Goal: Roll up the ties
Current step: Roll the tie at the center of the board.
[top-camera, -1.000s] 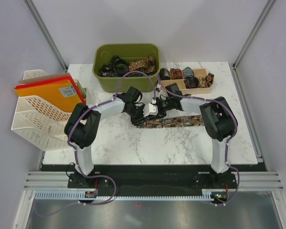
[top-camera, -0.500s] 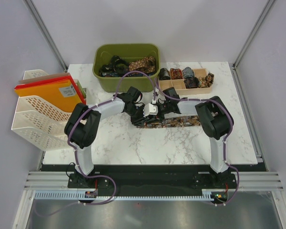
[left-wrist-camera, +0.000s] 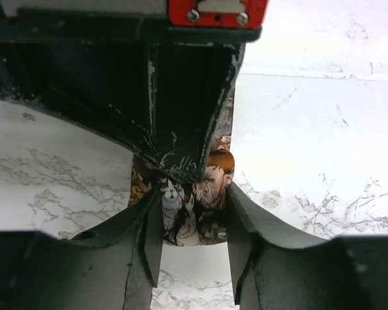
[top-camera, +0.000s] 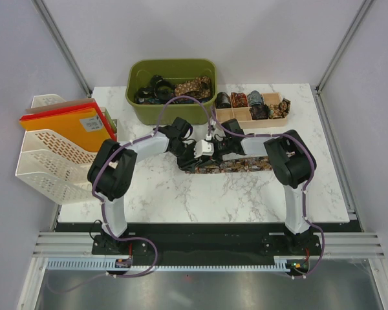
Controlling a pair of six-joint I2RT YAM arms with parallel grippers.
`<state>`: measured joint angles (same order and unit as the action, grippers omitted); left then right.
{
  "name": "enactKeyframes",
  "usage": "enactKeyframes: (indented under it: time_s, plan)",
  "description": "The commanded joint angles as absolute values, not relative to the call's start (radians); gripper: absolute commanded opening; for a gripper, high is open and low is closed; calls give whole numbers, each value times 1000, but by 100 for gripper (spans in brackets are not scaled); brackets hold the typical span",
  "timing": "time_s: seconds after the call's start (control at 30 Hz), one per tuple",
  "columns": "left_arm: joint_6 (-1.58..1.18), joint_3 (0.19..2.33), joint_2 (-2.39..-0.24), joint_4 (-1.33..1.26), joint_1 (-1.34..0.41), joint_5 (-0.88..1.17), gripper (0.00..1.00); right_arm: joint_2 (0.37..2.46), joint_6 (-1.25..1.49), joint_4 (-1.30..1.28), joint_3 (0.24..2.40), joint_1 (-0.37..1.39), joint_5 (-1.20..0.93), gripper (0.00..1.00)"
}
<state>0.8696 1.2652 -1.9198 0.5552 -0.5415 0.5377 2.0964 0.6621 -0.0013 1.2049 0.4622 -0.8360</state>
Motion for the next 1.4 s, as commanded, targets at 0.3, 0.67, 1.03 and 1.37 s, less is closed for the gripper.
enactKeyframes:
  time_s: [0.3, 0.67, 1.03, 1.37]
  plan:
    - [934, 1207, -1749, 586, -451, 709, 76, 2151, 568, -117, 1183, 425, -704, 0]
    - [976, 1149, -1816, 422, -468, 618, 83, 2152, 515, -146, 1172, 419, -690, 0]
    - [968, 1170, -1879, 410, -505, 568, 79, 2137, 474, -149, 1167, 417, -683, 0]
    - [954, 1184, -1888, 403, -503, 557, 100, 2117, 471, -135, 1166, 417, -684, 0]
